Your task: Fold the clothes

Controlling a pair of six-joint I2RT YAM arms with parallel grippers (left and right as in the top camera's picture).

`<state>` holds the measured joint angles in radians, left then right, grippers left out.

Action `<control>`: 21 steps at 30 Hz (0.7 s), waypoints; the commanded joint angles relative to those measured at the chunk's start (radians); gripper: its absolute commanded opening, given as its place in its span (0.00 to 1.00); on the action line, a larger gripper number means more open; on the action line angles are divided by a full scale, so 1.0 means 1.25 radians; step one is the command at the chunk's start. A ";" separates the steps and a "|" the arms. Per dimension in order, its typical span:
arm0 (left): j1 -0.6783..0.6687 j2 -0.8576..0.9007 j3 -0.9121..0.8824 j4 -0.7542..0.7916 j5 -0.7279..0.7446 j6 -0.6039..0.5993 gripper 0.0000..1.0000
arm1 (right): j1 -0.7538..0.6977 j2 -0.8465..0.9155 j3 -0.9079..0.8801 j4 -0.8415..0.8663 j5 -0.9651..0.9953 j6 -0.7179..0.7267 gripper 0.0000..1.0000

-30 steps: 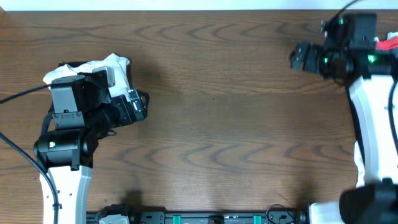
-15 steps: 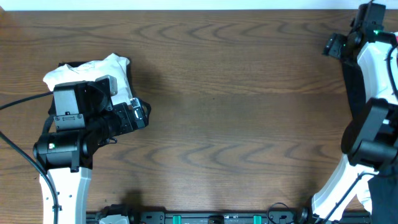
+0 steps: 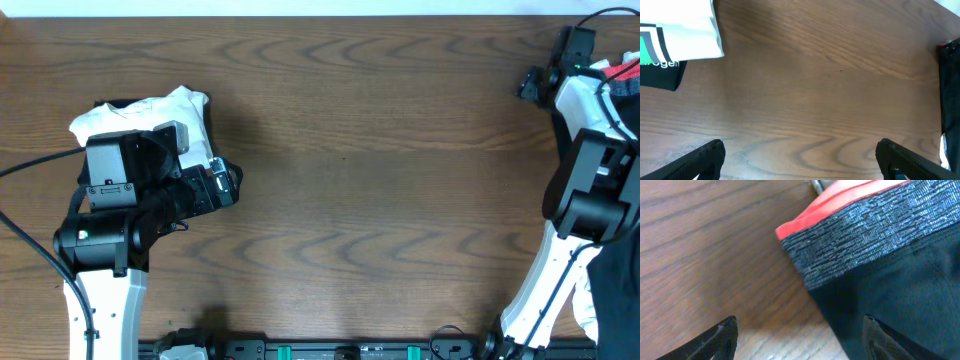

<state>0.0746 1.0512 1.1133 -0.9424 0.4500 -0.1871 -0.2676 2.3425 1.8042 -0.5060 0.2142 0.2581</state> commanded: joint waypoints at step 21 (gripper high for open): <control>-0.005 -0.005 0.013 0.002 0.011 -0.005 0.98 | -0.036 0.029 0.017 -0.012 -0.023 -0.017 0.17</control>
<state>0.0746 1.0512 1.1133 -0.9390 0.4503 -0.1871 -0.3065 2.3665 1.8046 -0.5163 0.2520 0.2741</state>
